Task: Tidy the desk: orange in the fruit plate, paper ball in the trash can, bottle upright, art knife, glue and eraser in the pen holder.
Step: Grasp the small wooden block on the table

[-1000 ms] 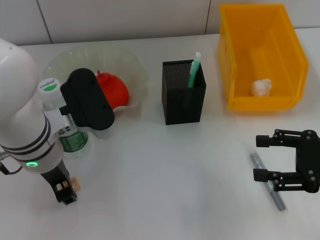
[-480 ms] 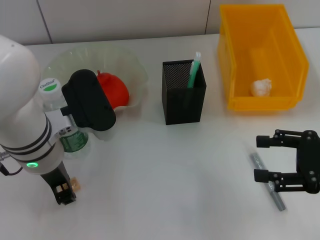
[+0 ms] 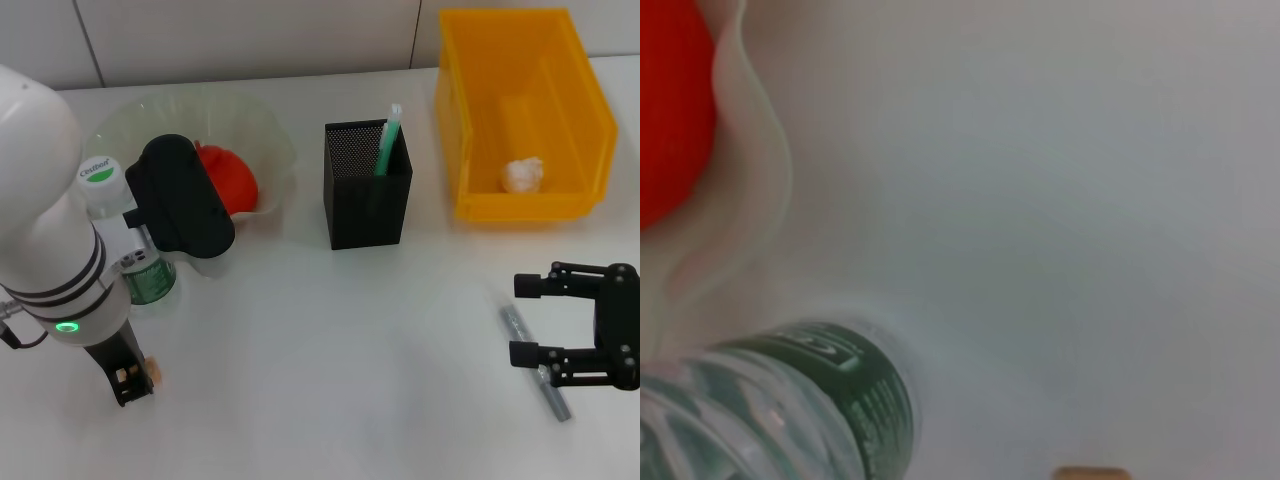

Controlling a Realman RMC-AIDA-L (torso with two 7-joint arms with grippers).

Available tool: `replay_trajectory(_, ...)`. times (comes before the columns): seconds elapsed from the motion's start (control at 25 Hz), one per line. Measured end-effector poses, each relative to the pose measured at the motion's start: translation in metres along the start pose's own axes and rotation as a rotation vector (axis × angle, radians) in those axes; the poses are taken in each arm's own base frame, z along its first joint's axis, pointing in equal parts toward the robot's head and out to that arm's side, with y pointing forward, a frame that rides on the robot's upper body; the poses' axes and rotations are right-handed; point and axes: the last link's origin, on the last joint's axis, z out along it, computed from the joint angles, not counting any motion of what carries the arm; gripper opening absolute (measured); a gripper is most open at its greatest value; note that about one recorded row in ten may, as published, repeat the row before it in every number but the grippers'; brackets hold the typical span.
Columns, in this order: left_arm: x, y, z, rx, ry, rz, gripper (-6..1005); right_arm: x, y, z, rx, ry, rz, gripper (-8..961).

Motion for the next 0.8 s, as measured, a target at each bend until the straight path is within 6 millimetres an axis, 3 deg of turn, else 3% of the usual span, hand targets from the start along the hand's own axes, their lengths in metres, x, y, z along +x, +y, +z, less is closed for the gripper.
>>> replay_trajectory(0.2,0.0,0.0008,0.0022,-0.003,-0.011,0.006,260,0.0001,0.0001,-0.0003,0.001,-0.001,0.001,740)
replay_trajectory(0.8,0.0008,0.0011,0.001,-0.004,-0.008,0.007,218,0.0002,0.0004,-0.0006,0.001,-0.003,0.001,739)
